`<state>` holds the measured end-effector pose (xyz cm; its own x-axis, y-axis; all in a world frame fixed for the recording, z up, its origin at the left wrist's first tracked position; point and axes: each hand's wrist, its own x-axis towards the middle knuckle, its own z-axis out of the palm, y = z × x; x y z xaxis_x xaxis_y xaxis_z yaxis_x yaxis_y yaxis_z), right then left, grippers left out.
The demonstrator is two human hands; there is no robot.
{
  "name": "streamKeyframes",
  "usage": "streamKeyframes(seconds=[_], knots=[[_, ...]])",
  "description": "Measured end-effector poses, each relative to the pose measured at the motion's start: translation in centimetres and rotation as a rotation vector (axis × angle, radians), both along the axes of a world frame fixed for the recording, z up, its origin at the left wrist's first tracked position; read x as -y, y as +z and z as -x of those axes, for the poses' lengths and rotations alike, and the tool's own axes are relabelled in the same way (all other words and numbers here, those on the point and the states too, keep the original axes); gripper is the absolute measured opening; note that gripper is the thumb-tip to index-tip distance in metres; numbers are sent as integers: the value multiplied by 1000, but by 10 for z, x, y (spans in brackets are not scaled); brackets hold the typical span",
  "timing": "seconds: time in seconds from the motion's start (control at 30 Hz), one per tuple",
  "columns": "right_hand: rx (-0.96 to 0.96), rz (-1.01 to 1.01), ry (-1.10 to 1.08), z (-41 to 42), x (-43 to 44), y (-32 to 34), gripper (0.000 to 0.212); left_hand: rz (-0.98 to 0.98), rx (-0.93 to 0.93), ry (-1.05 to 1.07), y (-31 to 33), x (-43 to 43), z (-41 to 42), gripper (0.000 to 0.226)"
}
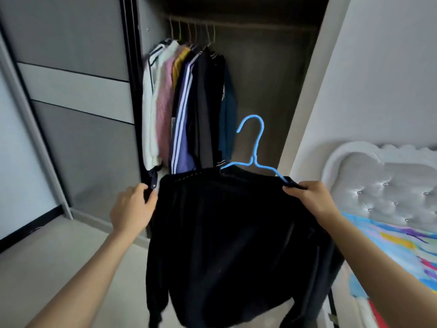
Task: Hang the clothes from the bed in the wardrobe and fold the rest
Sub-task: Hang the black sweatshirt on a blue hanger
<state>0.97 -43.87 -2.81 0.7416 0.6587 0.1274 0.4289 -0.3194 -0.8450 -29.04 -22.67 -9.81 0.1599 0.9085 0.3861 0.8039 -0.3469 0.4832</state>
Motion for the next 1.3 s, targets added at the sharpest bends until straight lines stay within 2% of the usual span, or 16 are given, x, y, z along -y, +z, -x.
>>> streamKeyframes(seconds=[0.2, 0.37, 0.47, 0.53, 0.73, 0.97, 1.2, 1.3], knots=[[-320, -54, -189, -36, -58, 17, 28, -12, 5, -81, -6, -32, -3, 34], [-611, -70, -186, -67, -125, 36, 17, 6, -25, -65, 1, -93, -13, 34], [-748, -110, -148, -79, -173, 49, 4, -63, -7, -115, 15, -136, -38, 31], [-706, -149, -119, -85, -207, 55, 9, -128, 16, -174, 26, -164, -62, 28], [-261, -160, -32, -109, -317, 83, 13, -317, -38, -215, 83, -269, -129, 35], [-112, -240, -32, -139, -397, 105, 19, -399, -49, -240, 115, -351, -197, 41], [34, -332, -90, -161, -448, 159, 9, -486, 4, -379, 166, -429, -267, 48], [123, -381, -120, -165, -479, 194, 20, -543, 64, -420, 200, -465, -294, 49]])
